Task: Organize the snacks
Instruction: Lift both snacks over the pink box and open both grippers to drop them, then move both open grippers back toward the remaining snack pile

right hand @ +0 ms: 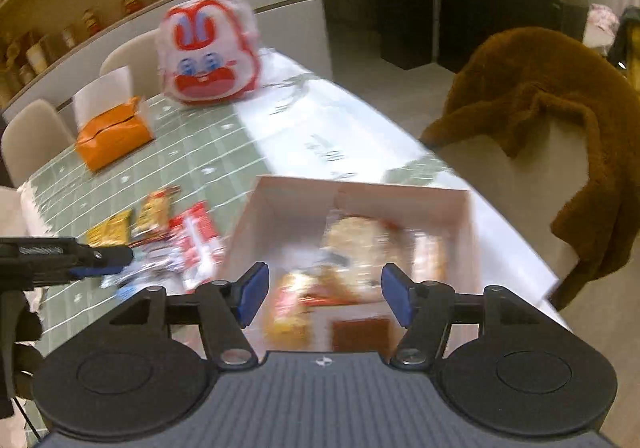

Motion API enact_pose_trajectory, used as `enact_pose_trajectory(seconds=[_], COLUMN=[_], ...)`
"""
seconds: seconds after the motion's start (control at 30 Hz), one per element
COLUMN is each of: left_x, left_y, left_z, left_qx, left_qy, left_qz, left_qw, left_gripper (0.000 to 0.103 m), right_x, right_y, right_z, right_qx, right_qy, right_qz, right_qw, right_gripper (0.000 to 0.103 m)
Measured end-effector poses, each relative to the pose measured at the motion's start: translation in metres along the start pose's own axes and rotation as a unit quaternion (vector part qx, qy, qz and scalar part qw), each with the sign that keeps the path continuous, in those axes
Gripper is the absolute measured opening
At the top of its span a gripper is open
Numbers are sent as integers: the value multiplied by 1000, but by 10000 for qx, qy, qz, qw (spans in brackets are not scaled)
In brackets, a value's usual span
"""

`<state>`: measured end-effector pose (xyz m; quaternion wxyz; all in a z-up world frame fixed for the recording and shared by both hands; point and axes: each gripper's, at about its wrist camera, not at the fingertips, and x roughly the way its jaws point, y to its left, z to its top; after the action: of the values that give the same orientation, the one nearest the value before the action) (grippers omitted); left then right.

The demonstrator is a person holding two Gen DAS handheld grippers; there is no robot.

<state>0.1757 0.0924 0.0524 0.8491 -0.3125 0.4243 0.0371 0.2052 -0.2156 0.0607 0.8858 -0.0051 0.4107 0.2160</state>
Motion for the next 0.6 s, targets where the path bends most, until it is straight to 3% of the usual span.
enact_pose_trajectory(seconds=[0.2, 0.33, 0.47, 0.6], left_x=[-27, -41, -49, -53], left_y=[27, 49, 67, 86], left_z=[-27, -37, -42, -41], left_qx=[58, -132, -250, -434], left_qy=[215, 207, 221, 217], left_qz=[205, 254, 335, 336], left_qw=[9995, 9994, 9989, 9983], left_gripper=[37, 37, 37, 37], right_x=[29, 65, 105, 131], right_y=[75, 125, 160, 161], right_z=[3, 4, -3, -6], right_qx=[-276, -592, -977, -708], right_qy=[269, 722, 1055, 1203], right_qz=[342, 630, 363, 282], right_qw=[9987, 9936, 9889, 9898], right_gripper=[68, 71, 71, 74])
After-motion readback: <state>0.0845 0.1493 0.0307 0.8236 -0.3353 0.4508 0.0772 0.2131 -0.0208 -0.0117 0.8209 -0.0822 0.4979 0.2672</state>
